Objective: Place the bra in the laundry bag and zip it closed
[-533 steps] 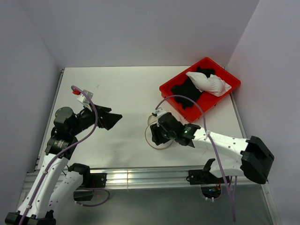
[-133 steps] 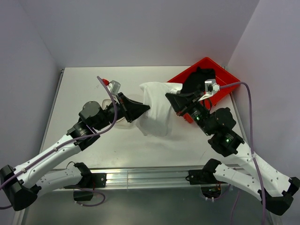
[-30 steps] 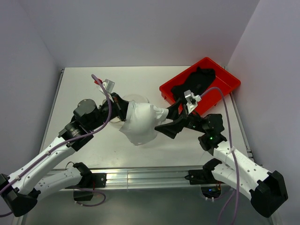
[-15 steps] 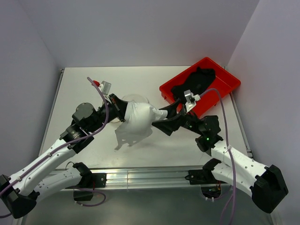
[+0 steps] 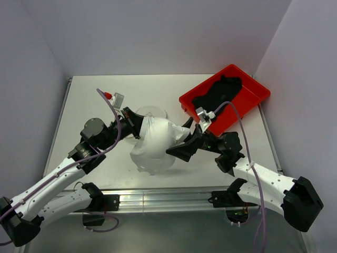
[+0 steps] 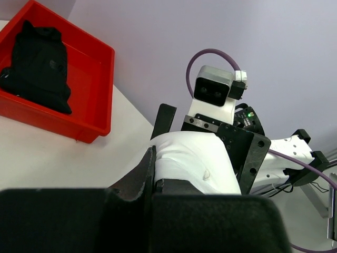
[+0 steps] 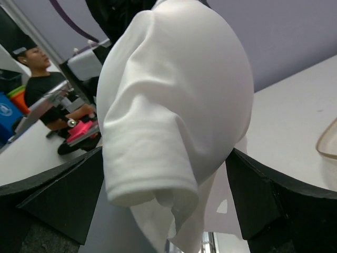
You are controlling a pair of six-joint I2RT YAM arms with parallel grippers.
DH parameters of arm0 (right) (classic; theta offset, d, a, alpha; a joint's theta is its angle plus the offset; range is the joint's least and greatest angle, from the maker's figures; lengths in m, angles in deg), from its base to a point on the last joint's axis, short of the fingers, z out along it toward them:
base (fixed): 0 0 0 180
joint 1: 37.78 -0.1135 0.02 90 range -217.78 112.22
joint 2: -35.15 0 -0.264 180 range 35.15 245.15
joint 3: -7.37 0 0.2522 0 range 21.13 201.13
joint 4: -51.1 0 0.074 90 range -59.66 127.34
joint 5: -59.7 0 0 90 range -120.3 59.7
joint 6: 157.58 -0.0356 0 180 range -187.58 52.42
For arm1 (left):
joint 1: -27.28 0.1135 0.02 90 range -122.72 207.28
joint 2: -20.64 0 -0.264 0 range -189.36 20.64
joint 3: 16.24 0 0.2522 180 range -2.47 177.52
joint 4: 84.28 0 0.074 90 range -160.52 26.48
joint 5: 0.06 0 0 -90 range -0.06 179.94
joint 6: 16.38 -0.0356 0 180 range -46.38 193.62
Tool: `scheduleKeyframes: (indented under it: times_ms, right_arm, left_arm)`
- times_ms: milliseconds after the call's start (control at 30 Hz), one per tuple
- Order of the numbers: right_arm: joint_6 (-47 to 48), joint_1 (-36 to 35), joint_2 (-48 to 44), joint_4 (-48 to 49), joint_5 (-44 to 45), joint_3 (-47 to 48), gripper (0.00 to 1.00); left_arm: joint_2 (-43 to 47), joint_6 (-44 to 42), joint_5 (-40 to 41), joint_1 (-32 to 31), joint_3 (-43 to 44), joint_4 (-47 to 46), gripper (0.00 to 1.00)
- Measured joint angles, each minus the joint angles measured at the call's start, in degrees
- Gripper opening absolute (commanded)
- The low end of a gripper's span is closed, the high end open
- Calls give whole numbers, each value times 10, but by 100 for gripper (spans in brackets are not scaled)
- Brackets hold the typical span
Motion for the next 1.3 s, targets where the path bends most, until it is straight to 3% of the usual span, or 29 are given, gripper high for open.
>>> scheduleKeyframes:
  times_ms: [100,200,300,333,433,533,567,633,667,733,767,867,1033,1100,1167,1300]
  right_arm:
    - [-19,-6,20,36,-3,0,95]
    - [-34,-6,35,57,5,0,83]
    - [-42,-7,36,57,28,0,60]
    - [-44,-7,35,56,37,0,47]
    - [-43,-7,31,46,66,0,29]
    - [-41,-6,21,29,82,0,17]
    - [-42,-4,18,22,81,0,15]
    - [-42,0,14,11,80,0,10]
    - [-42,6,13,5,80,0,8]
    - [-40,16,10,-6,81,0,0]
    - [-37,21,7,-13,81,0,0]
    - [-27,36,-2,-38,81,0,0]
    - [-15,70,-16,-69,81,0,0]
    - [-13,83,-21,-78,82,0,0]
    - [-9,93,-23,-81,86,2,0]
    - [4,98,3,-87,104,30,0]
  left_arm:
    - [0,0,2,-1,-4,-8,0]
    - [0,0,11,-2,-4,-7,0]
    - [6,-2,21,-3,-5,-3,0]
    - [9,-4,24,-3,-5,1,0]
    - [23,-12,34,-3,-5,19,0]
    - [40,-27,47,-5,-5,51,11]
    - [43,-33,51,-5,-3,63,22]
    - [45,-49,63,-5,6,103,34]
    - [43,-59,71,-5,16,132,47]
    - [30,-79,97,-5,48,198,57]
    - [21,-87,109,-5,64,226,66]
    - [0,-104,157,-1,101,303,70]
    - [-6,-111,210,44,119,385,58]
    - [-10,-110,211,90,115,400,45]
    - [-12,-104,201,153,90,394,40]
    - [-19,-79,177,268,-1,377,43]
